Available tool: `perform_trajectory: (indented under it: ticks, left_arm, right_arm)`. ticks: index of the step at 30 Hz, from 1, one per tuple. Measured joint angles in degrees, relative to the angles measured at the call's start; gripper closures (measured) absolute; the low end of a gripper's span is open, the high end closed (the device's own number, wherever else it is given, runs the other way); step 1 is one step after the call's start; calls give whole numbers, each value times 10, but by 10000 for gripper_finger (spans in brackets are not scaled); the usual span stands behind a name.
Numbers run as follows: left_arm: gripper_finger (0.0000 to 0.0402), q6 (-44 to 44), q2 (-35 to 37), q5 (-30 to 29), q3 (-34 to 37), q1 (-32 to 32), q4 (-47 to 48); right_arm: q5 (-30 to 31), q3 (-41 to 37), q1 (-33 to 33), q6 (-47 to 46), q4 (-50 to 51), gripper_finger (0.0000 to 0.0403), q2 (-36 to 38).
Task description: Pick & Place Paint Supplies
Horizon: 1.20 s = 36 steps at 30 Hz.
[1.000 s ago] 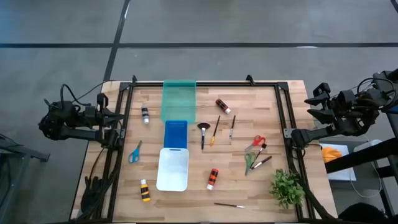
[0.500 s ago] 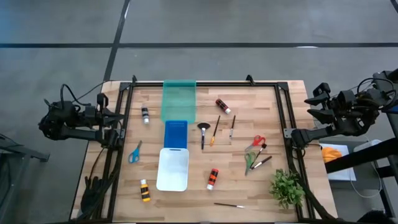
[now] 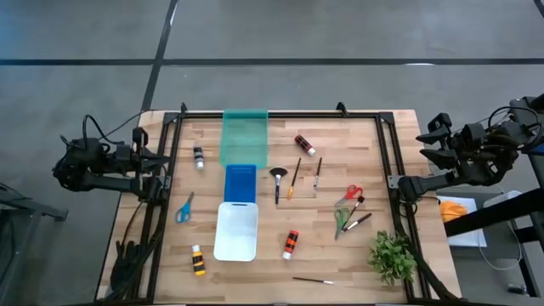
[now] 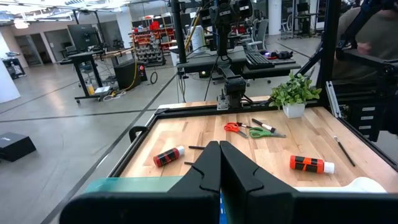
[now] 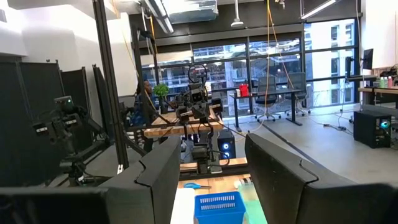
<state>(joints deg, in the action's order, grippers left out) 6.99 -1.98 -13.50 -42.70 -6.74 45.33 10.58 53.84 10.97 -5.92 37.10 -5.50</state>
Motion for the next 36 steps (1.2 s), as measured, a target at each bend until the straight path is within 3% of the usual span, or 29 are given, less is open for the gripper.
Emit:
perform_trajectory:
  ticks: [21,27,36]
  left_arm:
    - [401,0,0,0,0,0,0]
    - [401,0,0,0,0,0,0]
    - [401,0,0,0,0,0,0]
  right_arm:
    - [0,0,0,-1,-1,225,0]
    - [-4,0,0,-83,16,225,0]
    - [-5,0,0,-105,22,225,0]
